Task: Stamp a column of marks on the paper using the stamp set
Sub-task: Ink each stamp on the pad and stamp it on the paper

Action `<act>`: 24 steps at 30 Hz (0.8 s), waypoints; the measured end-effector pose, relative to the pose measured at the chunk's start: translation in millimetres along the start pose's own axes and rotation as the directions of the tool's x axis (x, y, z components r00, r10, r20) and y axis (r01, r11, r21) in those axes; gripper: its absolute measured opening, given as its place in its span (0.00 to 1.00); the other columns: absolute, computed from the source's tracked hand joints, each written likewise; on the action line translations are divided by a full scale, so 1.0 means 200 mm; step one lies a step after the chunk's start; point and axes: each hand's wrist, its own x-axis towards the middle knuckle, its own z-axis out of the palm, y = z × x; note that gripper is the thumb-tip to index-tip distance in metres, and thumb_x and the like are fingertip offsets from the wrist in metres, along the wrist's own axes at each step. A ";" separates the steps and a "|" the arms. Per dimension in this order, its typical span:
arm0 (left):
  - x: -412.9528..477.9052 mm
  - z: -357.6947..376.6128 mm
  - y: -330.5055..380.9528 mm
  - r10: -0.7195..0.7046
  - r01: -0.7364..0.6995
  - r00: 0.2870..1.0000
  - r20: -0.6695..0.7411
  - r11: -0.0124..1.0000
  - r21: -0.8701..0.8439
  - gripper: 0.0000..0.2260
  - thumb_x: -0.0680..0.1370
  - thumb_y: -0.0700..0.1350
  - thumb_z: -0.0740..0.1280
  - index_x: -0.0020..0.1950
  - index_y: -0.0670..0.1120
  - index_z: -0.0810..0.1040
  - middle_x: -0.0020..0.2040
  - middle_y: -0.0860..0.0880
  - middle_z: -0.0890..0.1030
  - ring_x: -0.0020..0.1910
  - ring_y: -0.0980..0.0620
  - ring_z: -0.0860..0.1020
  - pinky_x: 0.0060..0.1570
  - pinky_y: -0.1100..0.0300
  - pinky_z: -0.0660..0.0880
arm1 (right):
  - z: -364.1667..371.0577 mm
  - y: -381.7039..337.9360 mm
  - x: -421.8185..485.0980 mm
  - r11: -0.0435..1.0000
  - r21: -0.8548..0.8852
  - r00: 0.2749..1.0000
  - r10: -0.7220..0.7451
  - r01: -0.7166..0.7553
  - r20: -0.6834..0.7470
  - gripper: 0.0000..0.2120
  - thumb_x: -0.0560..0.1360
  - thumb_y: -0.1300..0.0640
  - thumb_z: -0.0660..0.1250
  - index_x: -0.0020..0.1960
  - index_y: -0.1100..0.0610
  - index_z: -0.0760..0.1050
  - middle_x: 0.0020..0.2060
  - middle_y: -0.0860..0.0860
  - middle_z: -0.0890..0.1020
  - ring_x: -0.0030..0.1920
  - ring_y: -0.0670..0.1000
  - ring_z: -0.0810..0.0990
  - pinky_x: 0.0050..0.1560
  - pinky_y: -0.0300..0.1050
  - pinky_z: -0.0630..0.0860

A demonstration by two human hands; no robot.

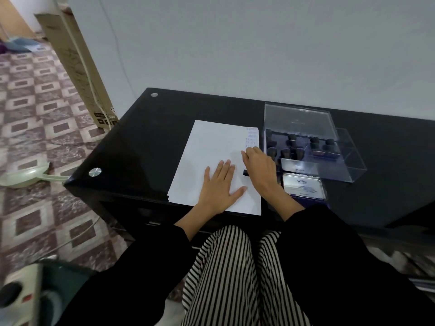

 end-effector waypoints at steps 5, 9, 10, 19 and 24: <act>0.00 0.00 0.00 0.004 -0.004 1.000 -0.009 1.000 -0.002 0.45 0.66 0.68 0.31 0.77 0.45 0.48 0.78 0.48 0.47 0.77 0.51 0.45 0.73 0.46 0.41 | 0.01 0.01 0.00 1.000 -0.001 0.999 0.031 -0.031 -0.012 0.17 0.83 0.54 0.50 0.53 0.63 0.74 0.50 0.57 0.78 0.44 0.55 0.79 0.38 0.42 0.67; 0.00 0.01 0.00 0.005 -0.005 1.000 -0.006 1.000 0.012 0.43 0.68 0.68 0.33 0.77 0.45 0.48 0.78 0.48 0.47 0.77 0.51 0.44 0.73 0.47 0.41 | 0.04 0.01 -0.01 0.999 -0.014 0.999 0.031 -0.031 -0.015 0.17 0.83 0.54 0.49 0.53 0.63 0.73 0.50 0.56 0.78 0.44 0.55 0.79 0.37 0.41 0.67; 0.00 0.00 0.00 0.004 -0.004 1.000 -0.002 1.000 0.017 0.42 0.70 0.68 0.34 0.77 0.45 0.48 0.78 0.48 0.47 0.77 0.51 0.44 0.73 0.47 0.41 | 0.05 0.01 -0.01 0.999 -0.014 0.999 0.031 -0.031 -0.018 0.17 0.83 0.54 0.49 0.53 0.63 0.73 0.49 0.56 0.78 0.43 0.55 0.79 0.37 0.41 0.66; 0.00 0.01 0.00 0.005 -0.005 1.000 0.000 1.000 0.007 0.41 0.71 0.67 0.35 0.77 0.44 0.48 0.78 0.48 0.47 0.77 0.51 0.44 0.73 0.47 0.40 | 0.11 0.02 -0.02 0.998 0.062 0.988 0.009 0.001 -0.154 0.14 0.81 0.58 0.56 0.44 0.65 0.75 0.40 0.58 0.79 0.33 0.55 0.74 0.32 0.43 0.63; 0.00 0.02 -0.01 0.010 -0.010 1.000 -0.027 1.000 0.009 0.44 0.67 0.67 0.32 0.77 0.44 0.49 0.78 0.48 0.48 0.77 0.51 0.45 0.73 0.46 0.41 | 0.14 0.02 -0.04 0.992 0.081 0.939 -0.069 0.102 -0.338 0.13 0.69 0.67 0.70 0.30 0.62 0.69 0.25 0.54 0.73 0.24 0.47 0.61 0.23 0.35 0.57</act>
